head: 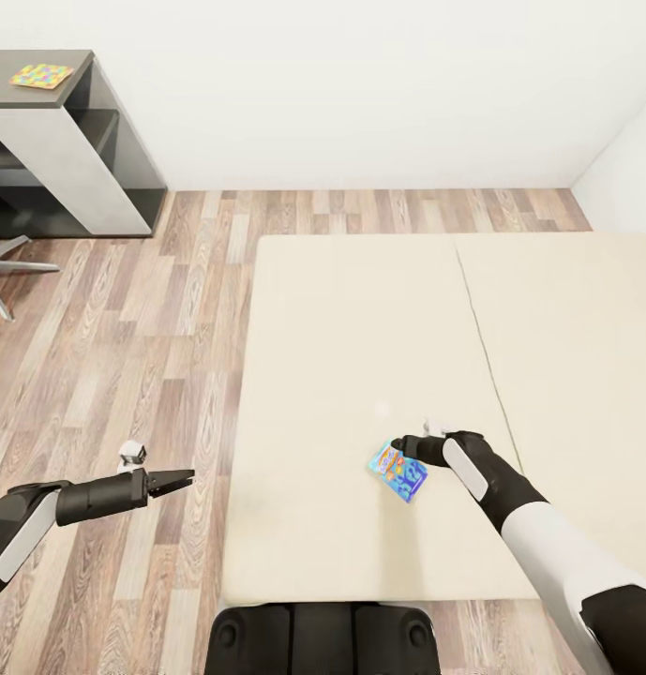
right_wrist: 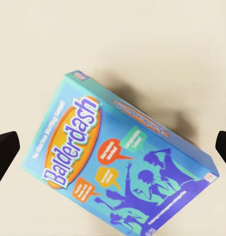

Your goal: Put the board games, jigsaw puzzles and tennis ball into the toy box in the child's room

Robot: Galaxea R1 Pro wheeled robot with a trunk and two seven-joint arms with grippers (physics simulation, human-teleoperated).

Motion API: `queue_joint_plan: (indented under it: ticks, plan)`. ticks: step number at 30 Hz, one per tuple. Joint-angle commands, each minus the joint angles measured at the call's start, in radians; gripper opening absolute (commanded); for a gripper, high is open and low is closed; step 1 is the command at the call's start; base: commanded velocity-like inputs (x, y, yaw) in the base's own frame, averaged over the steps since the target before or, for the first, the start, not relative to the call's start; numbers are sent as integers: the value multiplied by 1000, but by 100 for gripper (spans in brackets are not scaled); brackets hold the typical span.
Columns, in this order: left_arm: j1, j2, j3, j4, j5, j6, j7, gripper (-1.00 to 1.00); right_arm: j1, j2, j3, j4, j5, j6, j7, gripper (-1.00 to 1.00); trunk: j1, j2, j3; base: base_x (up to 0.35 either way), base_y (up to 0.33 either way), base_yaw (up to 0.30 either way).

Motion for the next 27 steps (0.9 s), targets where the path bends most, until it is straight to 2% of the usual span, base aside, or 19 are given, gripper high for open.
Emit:
queue_joint_plan:
  ticks: [1,5,8,12,17,27]
  plan:
    - [-1,3,-3,0,6,7,0,100,-1,-2,6,-1,-10,2,-8,100,1,-2,-3,0,0,0]
    - [0,17,-1,4,6,7,0,100,-1,-2,7,0,-10,1,-8,100,1,-2,-9,0,0,0]
    - [1,38,8,5,7,6,-5,100,-1,-1,7,0,-10,1,-8,100,1,-2,-14,0,0,0]
    - [2,64,29,6,6,-7,-56,100,-1,-3,8,-1,-9,1,-7,100,1,-2,-21,0,0,0]
    - [2,69,34,8,5,-16,-87,100,-1,4,9,-2,-7,1,-8,100,1,-2,-29,0,0,0]
    - [3,70,35,12,6,-17,-92,100,-1,5,11,-2,-7,1,-8,100,1,-2,-46,0,0,0]
